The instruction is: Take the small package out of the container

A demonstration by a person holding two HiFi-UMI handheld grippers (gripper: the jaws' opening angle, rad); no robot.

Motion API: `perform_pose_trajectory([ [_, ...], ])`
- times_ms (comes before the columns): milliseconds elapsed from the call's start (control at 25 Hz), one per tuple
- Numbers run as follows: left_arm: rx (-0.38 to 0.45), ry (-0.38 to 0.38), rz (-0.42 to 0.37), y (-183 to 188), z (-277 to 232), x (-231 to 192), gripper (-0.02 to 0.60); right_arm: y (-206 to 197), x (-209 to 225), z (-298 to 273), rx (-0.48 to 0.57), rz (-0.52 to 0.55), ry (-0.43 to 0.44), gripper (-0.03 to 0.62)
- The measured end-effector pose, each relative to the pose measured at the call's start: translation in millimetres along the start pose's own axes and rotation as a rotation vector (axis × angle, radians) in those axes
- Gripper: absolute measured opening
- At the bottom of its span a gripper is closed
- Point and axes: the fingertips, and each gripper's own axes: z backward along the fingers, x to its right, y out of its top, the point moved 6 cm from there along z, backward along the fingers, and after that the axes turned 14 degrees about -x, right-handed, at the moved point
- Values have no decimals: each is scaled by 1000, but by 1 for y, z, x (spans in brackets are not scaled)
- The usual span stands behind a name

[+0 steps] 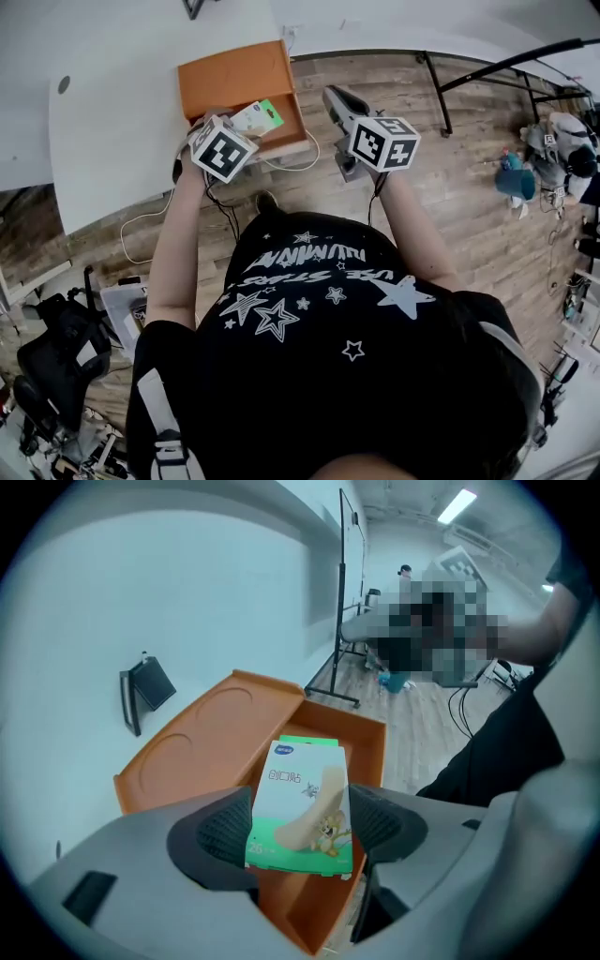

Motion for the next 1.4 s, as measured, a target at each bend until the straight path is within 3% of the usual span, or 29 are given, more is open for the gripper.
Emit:
perform_pose_trajectory([
  [360,138,31,209,-8,46,31,344,1,-6,23,5,42,83,55],
  [800,303,134,389,-18,95,90,339,-20,-8,71,11,79,157,55],
  [1160,369,182,505,-21,108,121,339,-30,-5,90,-22,123,220,55],
  [1400,392,215,562,-43,117,181,339,-69,-21,128,-55,182,255,54],
])
